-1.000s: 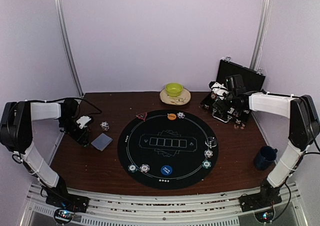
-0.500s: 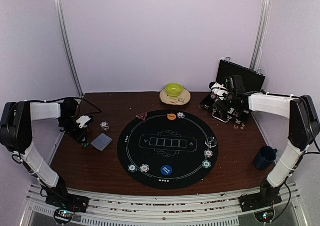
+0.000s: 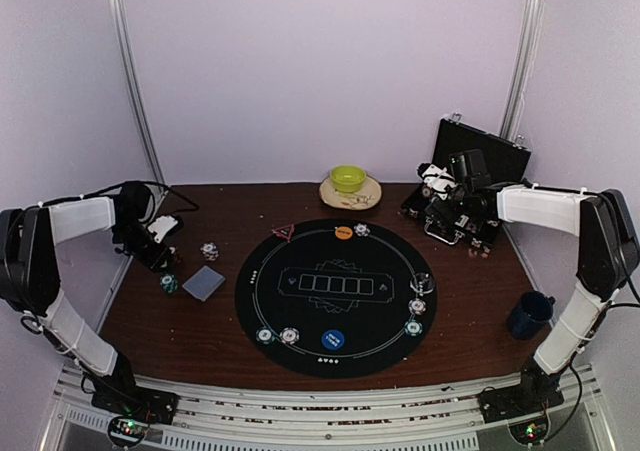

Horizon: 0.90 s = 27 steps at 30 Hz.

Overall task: Distribute texas hold em gaming equipment
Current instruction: Pick up the pile of poker chips from the pile of poker chips, then place the poker chips pile on the poker table mat.

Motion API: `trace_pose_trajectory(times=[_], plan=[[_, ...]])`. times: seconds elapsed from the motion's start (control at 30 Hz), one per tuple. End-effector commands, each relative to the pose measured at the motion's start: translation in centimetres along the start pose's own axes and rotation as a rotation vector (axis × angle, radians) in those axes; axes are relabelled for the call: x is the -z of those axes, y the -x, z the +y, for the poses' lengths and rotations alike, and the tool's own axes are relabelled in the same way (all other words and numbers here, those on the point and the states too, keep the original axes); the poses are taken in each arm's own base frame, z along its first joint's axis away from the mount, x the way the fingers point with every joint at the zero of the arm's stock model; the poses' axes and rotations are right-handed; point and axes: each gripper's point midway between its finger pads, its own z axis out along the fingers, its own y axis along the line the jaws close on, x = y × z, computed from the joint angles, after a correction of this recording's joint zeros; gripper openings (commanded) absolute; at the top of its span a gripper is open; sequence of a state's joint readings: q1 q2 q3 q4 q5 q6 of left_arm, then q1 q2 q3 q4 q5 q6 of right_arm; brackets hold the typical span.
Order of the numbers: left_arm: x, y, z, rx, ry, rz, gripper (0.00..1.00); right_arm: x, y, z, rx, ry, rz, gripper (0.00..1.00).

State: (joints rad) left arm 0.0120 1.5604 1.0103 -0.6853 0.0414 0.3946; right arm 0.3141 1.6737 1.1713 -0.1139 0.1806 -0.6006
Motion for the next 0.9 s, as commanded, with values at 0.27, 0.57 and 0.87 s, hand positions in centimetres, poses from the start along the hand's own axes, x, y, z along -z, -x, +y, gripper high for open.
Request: trace_pose_trajectory(times=[0.27,0.57,0.87], plan=[[4.8,11.4,-8.3,-0.259,-0.05,-0.175,0.16,-0.5,-0.2,0.1,-0.03,-0.014,0.0,1.0],[3.8,22.1,-23.9,-0.561,-0.235,-0.275,0.16,-1.4,-1.7,-0.9,-0.059,-0.025,0.035,1.0],[-0.2,30.4,-34.0,-0.634,-0.307,-0.399,0.17,-1.7,-2.2,-1.3,-0.053,-0.043,0.052,1.0]])
